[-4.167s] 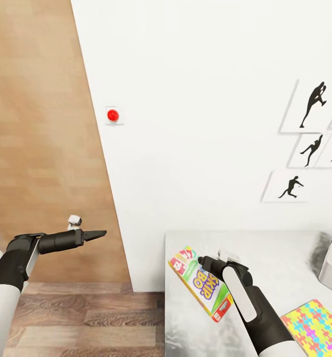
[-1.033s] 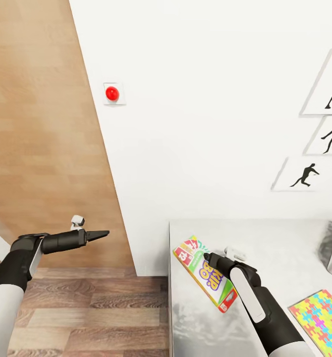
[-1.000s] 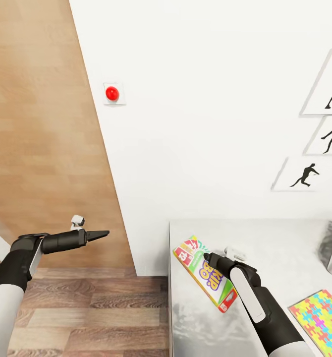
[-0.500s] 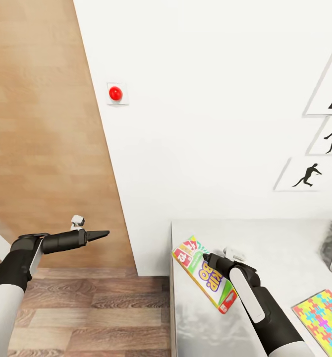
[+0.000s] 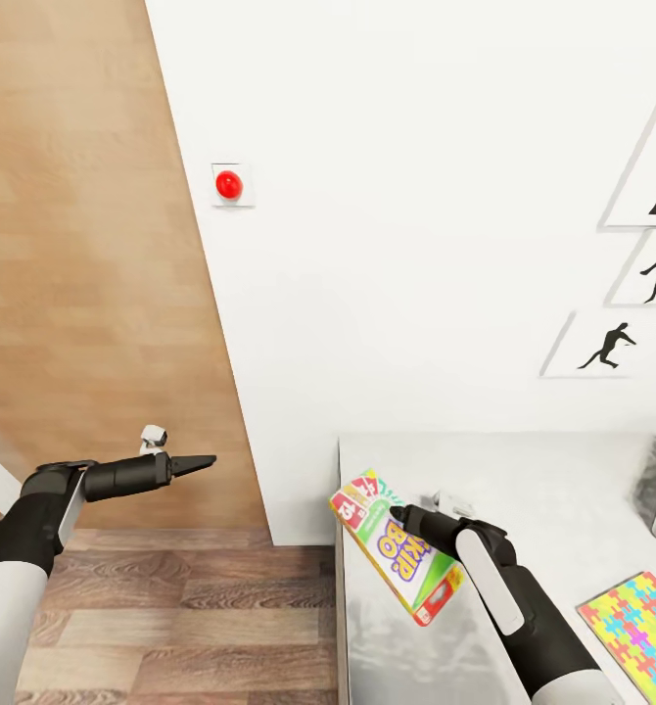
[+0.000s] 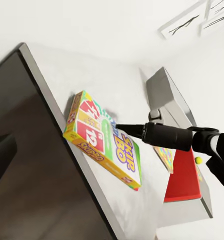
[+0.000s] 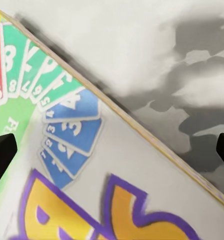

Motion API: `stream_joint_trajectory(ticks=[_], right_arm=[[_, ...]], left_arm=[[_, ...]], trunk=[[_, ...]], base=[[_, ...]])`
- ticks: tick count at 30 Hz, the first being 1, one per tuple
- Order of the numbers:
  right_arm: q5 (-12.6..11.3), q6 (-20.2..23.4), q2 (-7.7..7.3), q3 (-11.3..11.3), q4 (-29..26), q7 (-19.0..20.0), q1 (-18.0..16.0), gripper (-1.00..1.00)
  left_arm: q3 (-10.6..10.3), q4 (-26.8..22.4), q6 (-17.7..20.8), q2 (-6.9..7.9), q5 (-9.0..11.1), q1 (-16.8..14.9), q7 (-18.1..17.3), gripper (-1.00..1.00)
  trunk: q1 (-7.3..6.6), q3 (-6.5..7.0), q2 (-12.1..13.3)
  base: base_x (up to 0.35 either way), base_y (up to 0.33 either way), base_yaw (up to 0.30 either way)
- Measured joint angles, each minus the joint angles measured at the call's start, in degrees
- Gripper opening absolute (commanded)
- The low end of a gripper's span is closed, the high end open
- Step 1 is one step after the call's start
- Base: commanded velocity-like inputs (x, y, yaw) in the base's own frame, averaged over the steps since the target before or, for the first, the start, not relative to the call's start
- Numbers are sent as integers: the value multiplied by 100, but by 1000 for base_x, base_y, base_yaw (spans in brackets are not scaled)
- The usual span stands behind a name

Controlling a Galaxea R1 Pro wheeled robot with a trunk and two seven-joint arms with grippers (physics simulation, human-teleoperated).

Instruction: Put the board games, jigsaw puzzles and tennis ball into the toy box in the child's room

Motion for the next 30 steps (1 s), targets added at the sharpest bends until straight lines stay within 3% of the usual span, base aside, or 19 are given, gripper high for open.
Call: stream_joint_trajectory(ticks=[30], right_arm=[[7, 26, -19, 56, 100, 48, -22, 100]], left_arm=[[0, 0, 0, -29, 0, 0, -2, 100]], trunk=[[0, 0, 0]], base=[[0, 0, 0]])
